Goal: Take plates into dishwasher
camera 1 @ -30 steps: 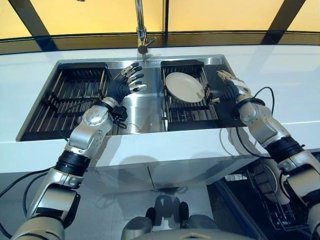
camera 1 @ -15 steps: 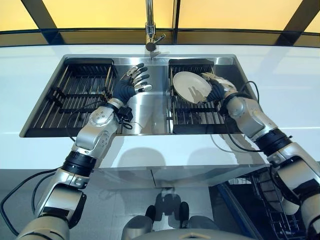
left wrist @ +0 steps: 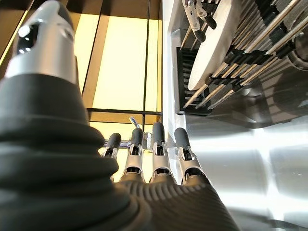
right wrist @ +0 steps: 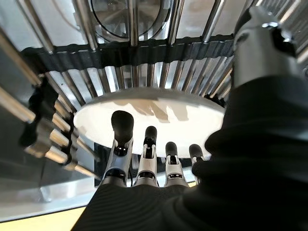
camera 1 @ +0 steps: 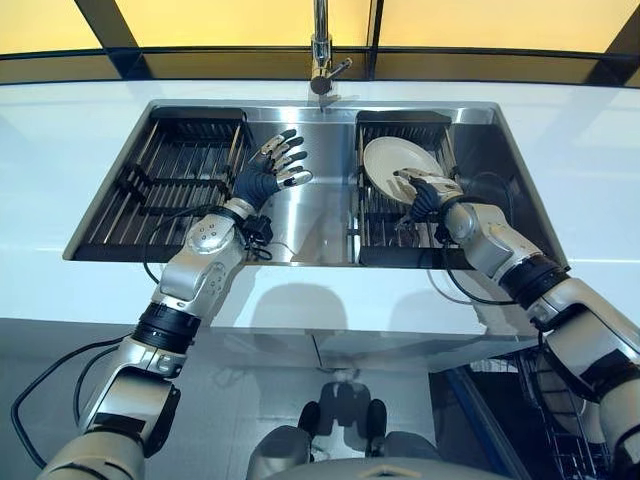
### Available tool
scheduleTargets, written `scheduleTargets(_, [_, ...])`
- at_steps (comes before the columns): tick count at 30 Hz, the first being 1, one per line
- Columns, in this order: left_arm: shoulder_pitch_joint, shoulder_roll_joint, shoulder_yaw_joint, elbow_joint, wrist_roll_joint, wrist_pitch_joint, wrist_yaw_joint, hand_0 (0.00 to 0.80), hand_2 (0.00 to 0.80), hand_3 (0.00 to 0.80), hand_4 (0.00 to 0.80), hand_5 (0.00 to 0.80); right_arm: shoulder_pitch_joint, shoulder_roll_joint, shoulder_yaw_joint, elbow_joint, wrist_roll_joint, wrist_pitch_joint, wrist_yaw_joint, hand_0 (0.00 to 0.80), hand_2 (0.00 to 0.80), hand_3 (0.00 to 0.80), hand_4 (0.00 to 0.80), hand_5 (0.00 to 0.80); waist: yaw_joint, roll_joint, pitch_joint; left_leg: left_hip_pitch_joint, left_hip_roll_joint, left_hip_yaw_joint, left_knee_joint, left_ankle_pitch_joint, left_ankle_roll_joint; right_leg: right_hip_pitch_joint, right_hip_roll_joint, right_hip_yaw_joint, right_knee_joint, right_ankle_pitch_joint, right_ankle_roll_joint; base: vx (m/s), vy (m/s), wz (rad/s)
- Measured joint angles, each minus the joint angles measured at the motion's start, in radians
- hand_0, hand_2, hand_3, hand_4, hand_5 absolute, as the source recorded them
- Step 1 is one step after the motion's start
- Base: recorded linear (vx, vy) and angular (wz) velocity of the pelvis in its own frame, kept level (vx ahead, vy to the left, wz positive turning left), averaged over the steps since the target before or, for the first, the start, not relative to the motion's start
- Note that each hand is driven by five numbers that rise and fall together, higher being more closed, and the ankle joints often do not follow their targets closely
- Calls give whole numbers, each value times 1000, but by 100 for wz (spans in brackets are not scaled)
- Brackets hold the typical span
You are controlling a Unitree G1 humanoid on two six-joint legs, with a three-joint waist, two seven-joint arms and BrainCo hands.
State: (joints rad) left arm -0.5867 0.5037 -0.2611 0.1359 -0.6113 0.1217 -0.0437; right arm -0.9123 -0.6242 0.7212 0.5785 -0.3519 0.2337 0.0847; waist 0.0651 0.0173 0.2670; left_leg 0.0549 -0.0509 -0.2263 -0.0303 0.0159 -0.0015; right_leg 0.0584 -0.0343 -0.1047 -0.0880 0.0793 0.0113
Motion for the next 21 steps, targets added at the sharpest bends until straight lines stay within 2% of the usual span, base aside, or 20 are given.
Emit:
scheduleTargets(7, [-9,-3,-30,3,0,-24,-2,0,0,0,0,0,-106,9,24,99,1,36,-121,0,0,0,0,0,8,34,47,-66,-5,-1,26,0,0,-61,-4,-10,14,2,1,-40,3,5])
scheduleTargets(11, [-41,-3,-36,4,0,-30,-1,0,0,0,0,0,-174,7,28,136,12,55,-192,0,0,0,0,0,9,44,93,-89,-7,-1,36,0,-1,-82,-4,-14,22,2,1,-13,2,2])
scheduleTargets(17, [-126,-2,-46,27,0,-48,5,0,0,0,0,0,-238,4,44,153,46,55,-230,0,0,0,0,0,5,51,124,-162,-12,1,86,-4,-6,-154,-7,-12,75,-4,-1,-32,2,2])
scheduleTargets(18, [-148,-2,-47,32,0,-52,4,0,0,0,0,0,-262,4,45,172,51,55,-236,97,97,97,97,97,4,56,139,-174,-12,0,103,-6,-9,-170,-7,-14,101,-12,-3,-12,-8,6])
scheduleTargets(19, [-162,-2,-49,41,-1,-52,4,0,0,0,0,0,-277,4,45,181,51,57,-243,521,521,521,521,521,5,61,155,-178,-13,0,114,-7,-11,-175,-7,-15,118,-17,-4,-12,-6,6])
scheduleTargets(20, [-166,-1,-51,43,-1,-52,5,0,0,0,0,0,-285,5,51,186,50,58,-250,800,800,800,800,800,6,63,160,-193,-13,-1,125,-9,-14,-190,-7,-16,139,-27,-2,-15,-8,4])
scheduleTargets(21, [-168,1,-54,43,-1,-52,5,0,0,0,0,0,-289,5,57,189,49,58,-264,800,800,800,800,800,8,64,160,-208,-13,-2,135,-11,-17,-209,-8,-16,162,-35,-5,-8,-12,5])
